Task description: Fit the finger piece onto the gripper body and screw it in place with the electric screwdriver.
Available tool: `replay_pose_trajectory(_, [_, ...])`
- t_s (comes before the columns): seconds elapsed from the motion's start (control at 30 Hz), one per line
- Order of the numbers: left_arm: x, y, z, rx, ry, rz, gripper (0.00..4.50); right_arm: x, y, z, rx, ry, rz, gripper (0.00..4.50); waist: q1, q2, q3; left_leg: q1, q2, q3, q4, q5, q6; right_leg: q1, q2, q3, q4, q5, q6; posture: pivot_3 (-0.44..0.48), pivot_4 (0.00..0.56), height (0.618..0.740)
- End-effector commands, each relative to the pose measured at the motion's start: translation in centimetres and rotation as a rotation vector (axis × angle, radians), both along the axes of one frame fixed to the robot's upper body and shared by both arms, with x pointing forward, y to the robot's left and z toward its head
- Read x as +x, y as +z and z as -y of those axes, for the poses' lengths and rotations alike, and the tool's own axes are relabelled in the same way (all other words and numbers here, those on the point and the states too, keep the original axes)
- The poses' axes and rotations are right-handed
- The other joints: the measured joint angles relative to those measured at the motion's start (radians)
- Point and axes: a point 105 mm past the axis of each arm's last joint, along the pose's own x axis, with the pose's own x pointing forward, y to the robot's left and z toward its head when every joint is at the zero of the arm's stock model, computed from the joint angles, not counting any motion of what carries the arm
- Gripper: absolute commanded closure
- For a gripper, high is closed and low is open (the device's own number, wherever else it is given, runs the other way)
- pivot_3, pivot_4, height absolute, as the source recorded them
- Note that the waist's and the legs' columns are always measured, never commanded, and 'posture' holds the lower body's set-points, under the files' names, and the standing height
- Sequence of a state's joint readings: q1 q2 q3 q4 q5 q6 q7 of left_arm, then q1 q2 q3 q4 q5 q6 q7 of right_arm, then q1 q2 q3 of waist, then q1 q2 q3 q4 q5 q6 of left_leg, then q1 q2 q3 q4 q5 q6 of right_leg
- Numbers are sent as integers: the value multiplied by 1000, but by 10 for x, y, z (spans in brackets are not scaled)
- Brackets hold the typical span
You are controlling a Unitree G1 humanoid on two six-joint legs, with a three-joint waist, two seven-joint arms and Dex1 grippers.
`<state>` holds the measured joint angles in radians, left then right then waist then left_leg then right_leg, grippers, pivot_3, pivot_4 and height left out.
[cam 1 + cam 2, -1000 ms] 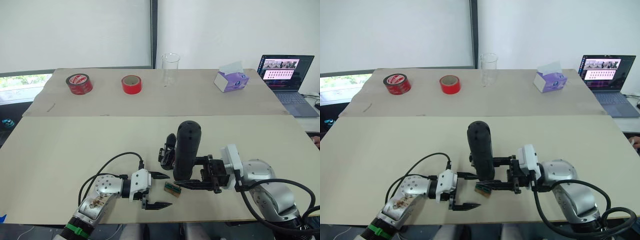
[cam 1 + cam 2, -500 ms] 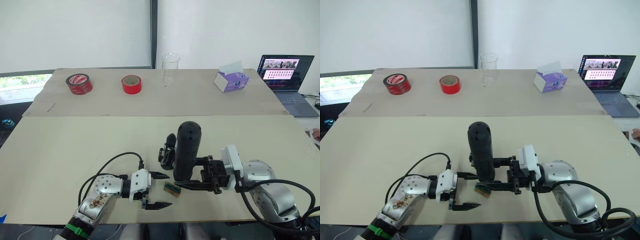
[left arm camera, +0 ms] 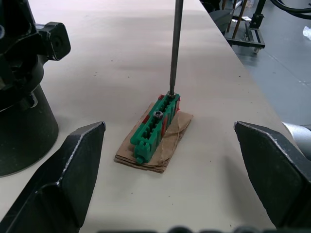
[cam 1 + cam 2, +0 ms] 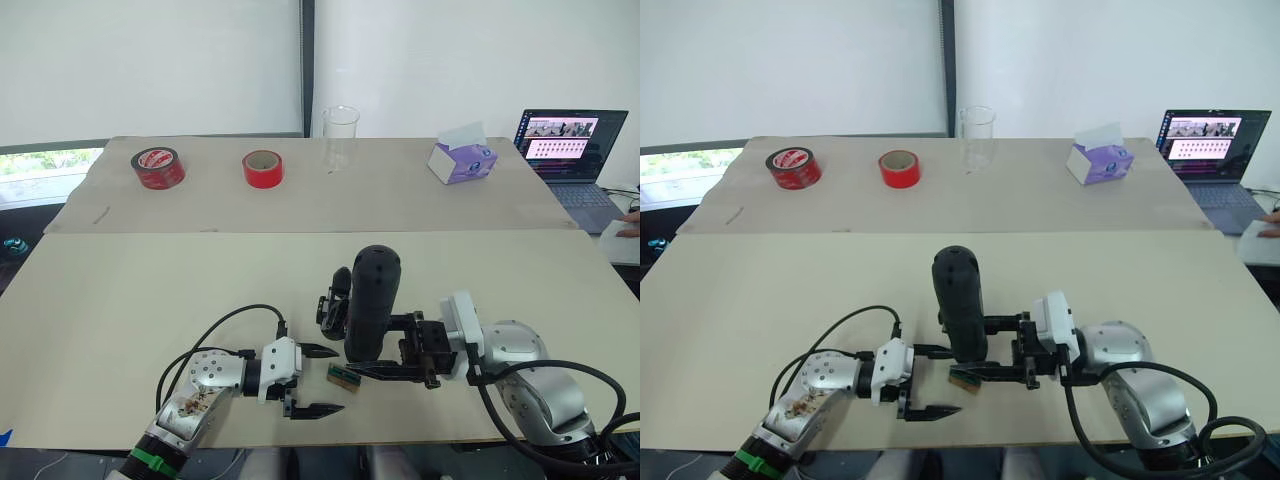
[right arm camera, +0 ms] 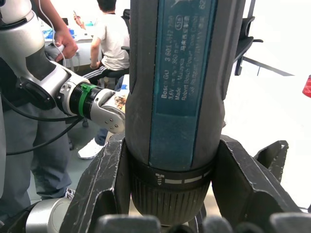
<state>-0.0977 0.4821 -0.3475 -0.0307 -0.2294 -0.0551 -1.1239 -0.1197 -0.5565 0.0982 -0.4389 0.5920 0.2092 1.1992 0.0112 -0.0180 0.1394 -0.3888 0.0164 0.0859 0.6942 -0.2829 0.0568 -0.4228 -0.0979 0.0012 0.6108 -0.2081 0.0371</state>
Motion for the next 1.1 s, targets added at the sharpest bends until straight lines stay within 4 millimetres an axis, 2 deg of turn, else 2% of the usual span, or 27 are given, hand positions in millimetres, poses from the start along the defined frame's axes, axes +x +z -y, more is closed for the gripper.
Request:
replay_pose_trajectory(0.03, [0, -18, -13, 56, 54, -78, 0, -4, 10, -1, 31, 19, 61, 2584, 0, 0, 0, 0, 0, 0, 0, 0, 0, 0, 0, 0, 0, 0, 0, 0, 150, 740])
replay_pose_trajectory(0.33, [1, -15, -18, 22, 62, -65, 0, -6, 14, -1, 42, 28, 69, 2584, -2, 0, 0, 0, 0, 0, 0, 0, 0, 0, 0, 0, 0, 0, 0, 0, 150, 740])
replay_pose_trajectory(0.73, [-3, 11, -45, -91, 52, 3, 0, -5, 35, 1, 60, 25, 121, 2584, -7, 0, 1, -1, 1, 0, -1, 0, 0, -2, -1, -1, 0, 0, -1, 0, 150, 740])
replay_pose_trajectory(0.87, [-15, 25, -48, -104, 16, 14, 0, -6, 43, 1, 67, 21, 131, 2584, -7, 0, 2, -3, 0, 0, -1, 0, 0, -3, -9, -2, -1, 0, -1, 0, 150, 740])
replay_pose_trajectory(0.93, [-20, 42, -49, -127, 14, 33, 0, -6, 51, 2, 72, 12, 144, 2584, -6, -1, 4, -4, 0, 0, -1, 0, 0, -3, -12, -6, -1, 0, -1, 0, 150, 740])
replay_pose_trajectory(1.1, [-17, 70, -52, -173, 47, 47, 0, -4, 62, 7, 76, -13, 159, 2584, 1, 0, 5, -4, 0, -1, 0, 0, 0, -3, -15, -13, -1, 0, -1, 0, 150, 740])
